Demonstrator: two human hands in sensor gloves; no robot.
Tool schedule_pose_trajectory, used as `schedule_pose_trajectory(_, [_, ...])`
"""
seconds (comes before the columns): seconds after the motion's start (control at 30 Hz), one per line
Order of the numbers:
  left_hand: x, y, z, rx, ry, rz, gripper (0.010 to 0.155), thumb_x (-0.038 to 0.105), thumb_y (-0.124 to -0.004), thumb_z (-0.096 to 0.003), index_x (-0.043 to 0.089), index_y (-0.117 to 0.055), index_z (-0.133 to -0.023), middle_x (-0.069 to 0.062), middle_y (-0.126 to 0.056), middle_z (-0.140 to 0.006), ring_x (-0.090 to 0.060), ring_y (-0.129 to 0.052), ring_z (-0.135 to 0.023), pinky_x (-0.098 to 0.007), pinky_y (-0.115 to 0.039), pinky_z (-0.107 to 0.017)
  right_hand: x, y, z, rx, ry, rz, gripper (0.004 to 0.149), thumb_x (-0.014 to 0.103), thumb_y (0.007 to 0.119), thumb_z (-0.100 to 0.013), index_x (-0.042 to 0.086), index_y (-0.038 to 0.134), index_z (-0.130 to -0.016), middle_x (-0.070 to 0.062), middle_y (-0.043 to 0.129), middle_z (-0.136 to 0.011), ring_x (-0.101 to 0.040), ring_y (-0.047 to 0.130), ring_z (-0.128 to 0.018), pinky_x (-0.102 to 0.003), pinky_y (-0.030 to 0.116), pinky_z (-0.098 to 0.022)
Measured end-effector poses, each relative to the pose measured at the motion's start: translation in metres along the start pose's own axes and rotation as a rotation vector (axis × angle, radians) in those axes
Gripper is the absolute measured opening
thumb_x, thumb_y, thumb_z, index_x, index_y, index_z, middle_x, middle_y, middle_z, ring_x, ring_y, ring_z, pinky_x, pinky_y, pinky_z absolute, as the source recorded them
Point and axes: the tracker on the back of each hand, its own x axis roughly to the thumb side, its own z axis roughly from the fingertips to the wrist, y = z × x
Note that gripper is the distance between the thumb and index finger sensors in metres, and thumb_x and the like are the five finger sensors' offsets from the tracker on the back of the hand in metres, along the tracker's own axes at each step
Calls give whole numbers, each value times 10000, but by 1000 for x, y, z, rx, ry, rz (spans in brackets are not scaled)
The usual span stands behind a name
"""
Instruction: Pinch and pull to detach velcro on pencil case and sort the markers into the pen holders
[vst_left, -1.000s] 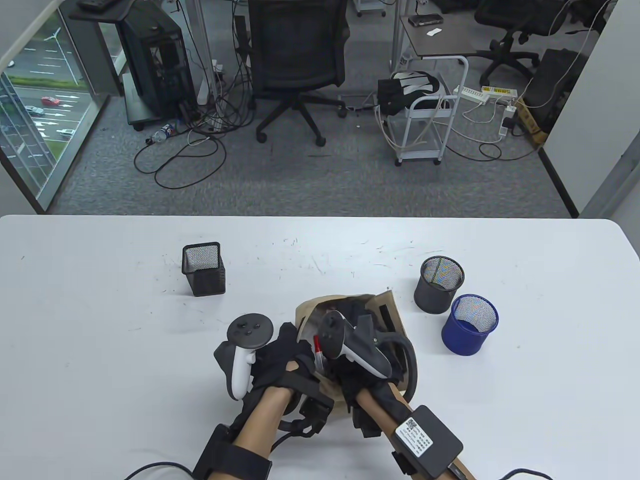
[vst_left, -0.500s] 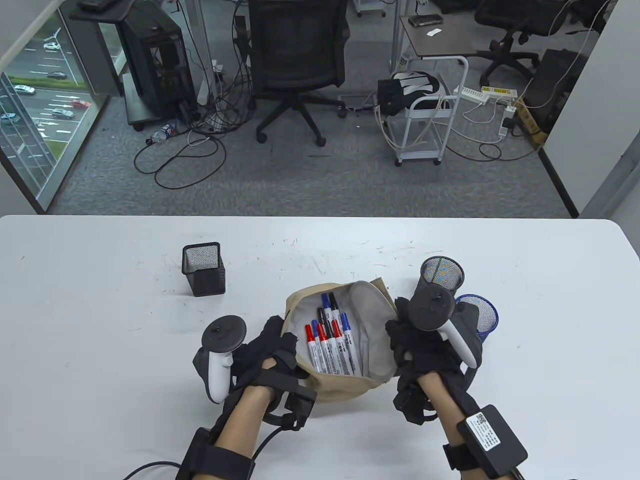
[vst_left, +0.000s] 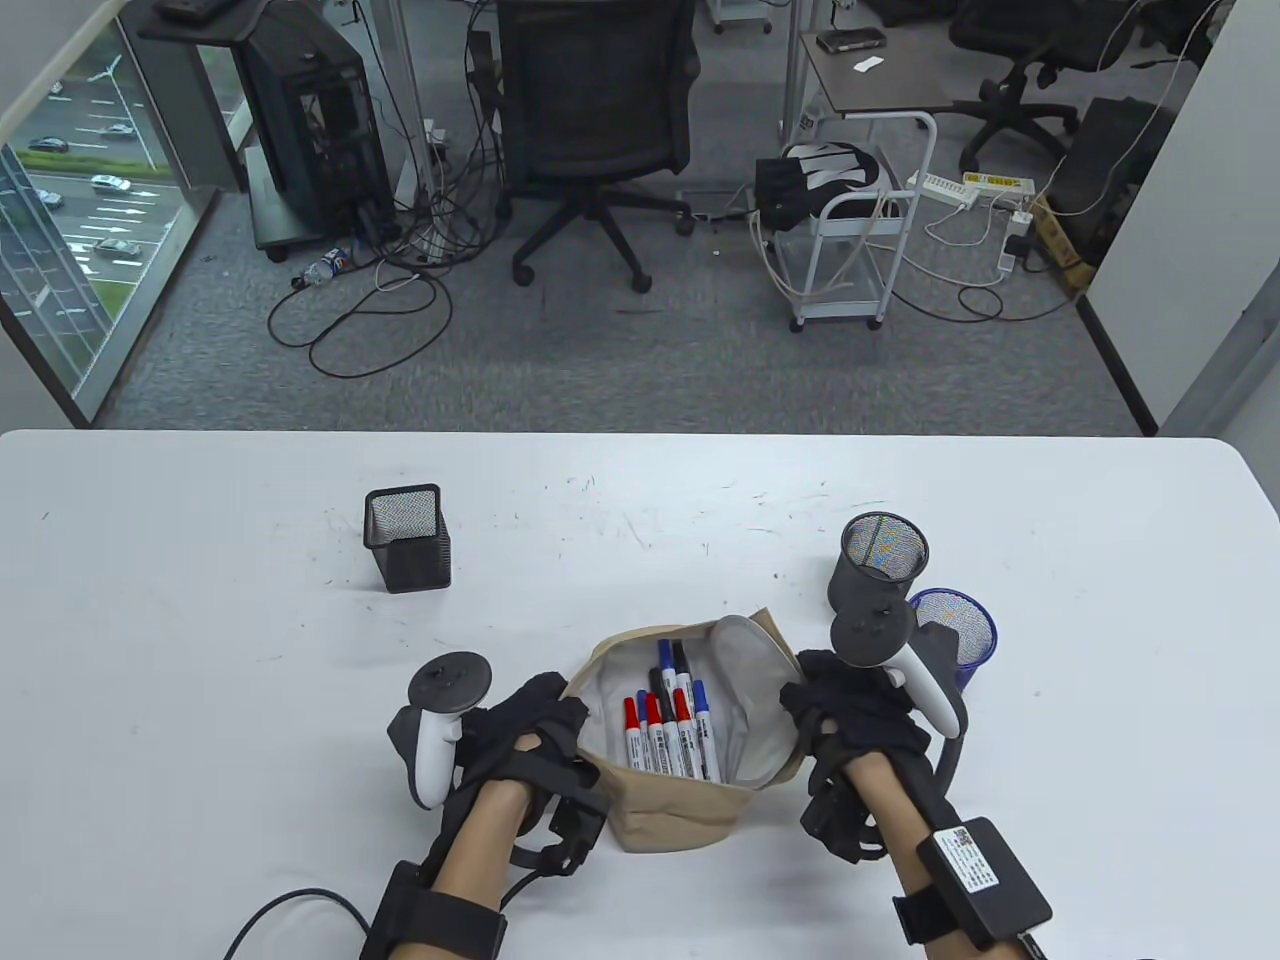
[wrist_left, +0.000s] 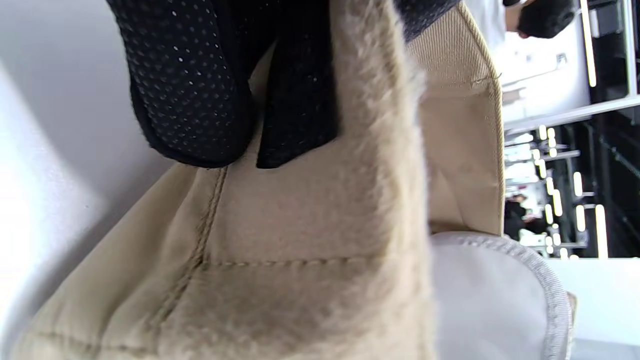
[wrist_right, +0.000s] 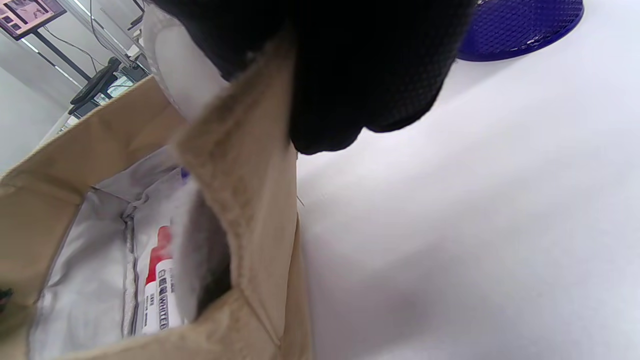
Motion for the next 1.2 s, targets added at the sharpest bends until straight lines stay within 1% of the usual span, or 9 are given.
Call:
schedule_pose_trajectory(0.13, [0, -6, 3, 43, -26, -27, 707, 394, -775, -553, 61, -550, -1136, -270, -789, -1047, -405, -975, -815, -376, -996, -376, 2, 1, 0, -6, 3, 2, 553, 268, 870, -479, 32, 740, -962, -183, 981, -791, -278, 1074, -471, -389, 899, -323])
schedule_pose_trajectory(0.37, [-5, -25, 11, 47, -146, 34, 696, 390, -741, -569, 82, -519, -1152, -286, -717, -1089, -440, -902, -878, -399, -980, -419, 11, -3, 12, -67, 8, 71, 565, 235, 868, -478, 86, 704, -998, -159, 927, -882, -315, 1030, -594, -447, 864, -402])
schedule_pose_trajectory(0.57, [-11, -30, 13, 20, -168, 86, 685, 403, -731, -572, 105, -530, -1156, -299, -667, -1113, -461, -855, -912, -424, -956, -452, 26, -12, 36, -159, -19, 139, 646, 303, 902, -461, 88, 671, -1024, -175, 881, -936, -346, 999, -659, -476, 845, -438])
schedule_pose_trajectory(0.63, [-13, -30, 14, 24, -181, 105, 689, 407, -733, -570, 106, -530, -1156, -297, -663, -1116, -464, -851, -914, -430, -950, -454, 38, -17, 49, -227, -59, 128, 666, 334, 909, -457, 91, 669, -1029, -179, 871, -945, -349, 991, -669, -478, 839, -443])
schedule_pose_trajectory(0.73, [-15, -31, 15, 17, -194, 116, 693, 413, -733, -570, 107, -527, -1156, -298, -654, -1120, -466, -840, -921, -431, -943, -468, 58, -15, 61, -265, -123, 139, 658, 351, 911, -453, 92, 691, -1016, -171, 896, -920, -333, 1006, -635, -447, 851, -414])
schedule_pose_trajectory(0.83, [-16, -32, 15, 22, -201, 113, 698, 419, -731, -569, 105, -523, -1158, -299, -658, -1118, -463, -844, -920, -426, -944, -467, 84, -2, 63, -232, -186, 149, 639, 360, 912, -455, 87, 716, -999, -167, 922, -888, -316, 1024, -591, -424, 861, -384])
schedule_pose_trajectory(0.93, [-16, -32, 16, 13, -202, 125, 700, 426, -730, -571, 110, -520, -1159, -297, -651, -1122, -463, -838, -925, -429, -941, -471, 111, 20, 49, -177, -185, 240, 620, 367, 917, -450, 75, 750, -972, -160, 960, -840, -294, 1046, -531, -398, 874, -353])
schedule_pose_trajectory(1.07, [-17, -32, 16, 12, -206, 129, 702, 431, -728, -570, 108, -521, -1158, -295, -651, -1122, -462, -835, -926, -431, -939, -473, 134, 52, 7, -11, -25, 432, 655, 401, 928, -429, 59, 762, -962, -167, 971, -823, -284, 1055, -494, -386, 880, -334])
schedule_pose_trajectory(1.2, [-17, -33, 18, 7, -209, 147, 705, 432, -732, -567, 105, -525, -1156, -299, -653, -1119, -466, -834, -925, -440, -937, -473, 139, 79, -31, 15, 99, 600, 686, 431, 946, -398, 69, 777, -956, -160, 984, -806, -274, 1054, -447, -382, 876, -311])
